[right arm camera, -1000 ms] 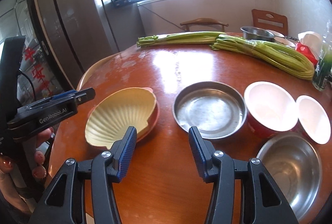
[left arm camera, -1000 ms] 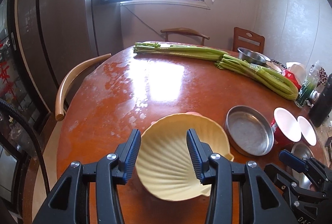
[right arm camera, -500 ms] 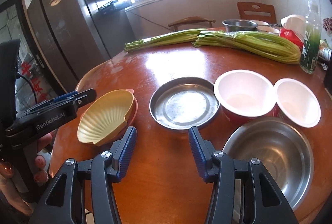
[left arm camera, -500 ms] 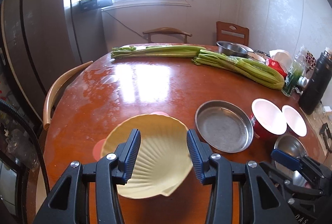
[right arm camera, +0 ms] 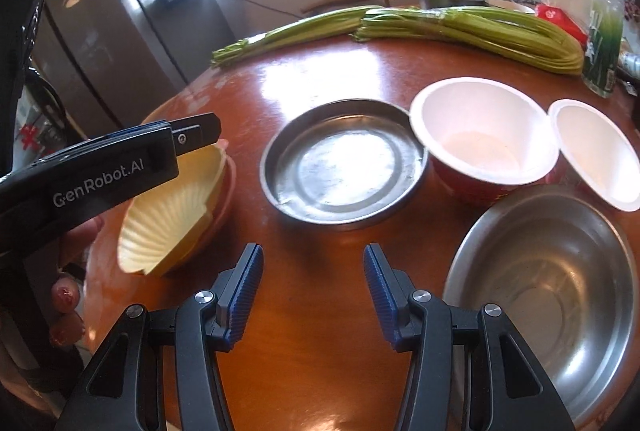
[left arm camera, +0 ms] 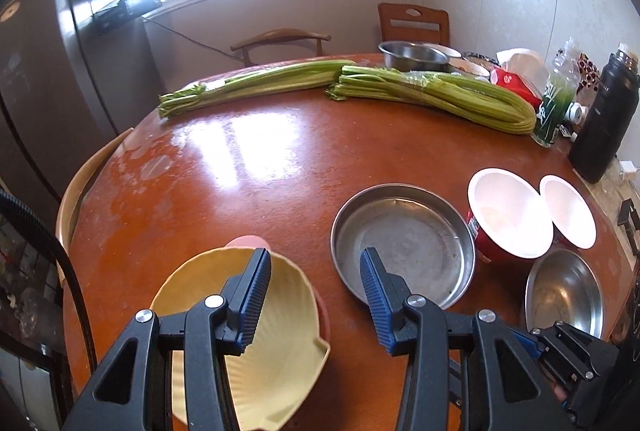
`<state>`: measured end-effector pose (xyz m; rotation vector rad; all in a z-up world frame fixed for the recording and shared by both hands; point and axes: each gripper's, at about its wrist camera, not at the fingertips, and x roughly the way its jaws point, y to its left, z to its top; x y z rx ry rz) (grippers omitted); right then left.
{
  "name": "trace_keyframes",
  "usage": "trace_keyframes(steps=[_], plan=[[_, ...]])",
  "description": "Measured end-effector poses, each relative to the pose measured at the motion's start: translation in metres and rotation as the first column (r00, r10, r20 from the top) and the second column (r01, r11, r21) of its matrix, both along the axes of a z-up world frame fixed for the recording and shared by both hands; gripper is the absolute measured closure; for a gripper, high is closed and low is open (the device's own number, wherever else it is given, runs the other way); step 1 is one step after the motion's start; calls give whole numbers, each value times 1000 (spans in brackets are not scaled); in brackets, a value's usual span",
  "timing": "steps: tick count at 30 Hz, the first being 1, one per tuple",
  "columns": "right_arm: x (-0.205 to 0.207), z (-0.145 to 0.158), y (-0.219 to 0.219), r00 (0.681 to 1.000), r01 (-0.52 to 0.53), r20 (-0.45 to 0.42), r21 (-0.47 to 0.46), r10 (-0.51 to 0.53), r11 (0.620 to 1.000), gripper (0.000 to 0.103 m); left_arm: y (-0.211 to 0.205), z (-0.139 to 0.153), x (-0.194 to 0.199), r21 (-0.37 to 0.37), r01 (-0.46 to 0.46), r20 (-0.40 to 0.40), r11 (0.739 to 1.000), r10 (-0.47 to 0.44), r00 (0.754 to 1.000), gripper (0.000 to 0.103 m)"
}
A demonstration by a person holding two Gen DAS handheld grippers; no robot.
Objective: Organize plates and bowls
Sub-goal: 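Move the left tool to the steel pan while the right tool approaches a white bowl, then close the left tool on the steel pan rim and lift it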
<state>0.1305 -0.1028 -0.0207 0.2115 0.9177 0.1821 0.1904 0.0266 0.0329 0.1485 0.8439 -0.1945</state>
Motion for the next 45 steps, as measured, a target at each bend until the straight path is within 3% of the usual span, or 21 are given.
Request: trace_keyframes(steps=[4, 24, 45], plan=[[12, 0, -8, 999, 33, -36, -7, -34, 999, 44, -8, -7, 16, 8, 27, -37, 1000, -26, 999, 57], [64, -8, -13, 978, 89, -184, -55, -98, 995, 43, -31, -39, 83, 18, 100, -197, 995, -95, 976, 57], [87, -23, -8, 974, 83, -202, -98, -102, 992, 43, -33, -68, 102, -18, 107, -290, 994, -108, 951, 57]])
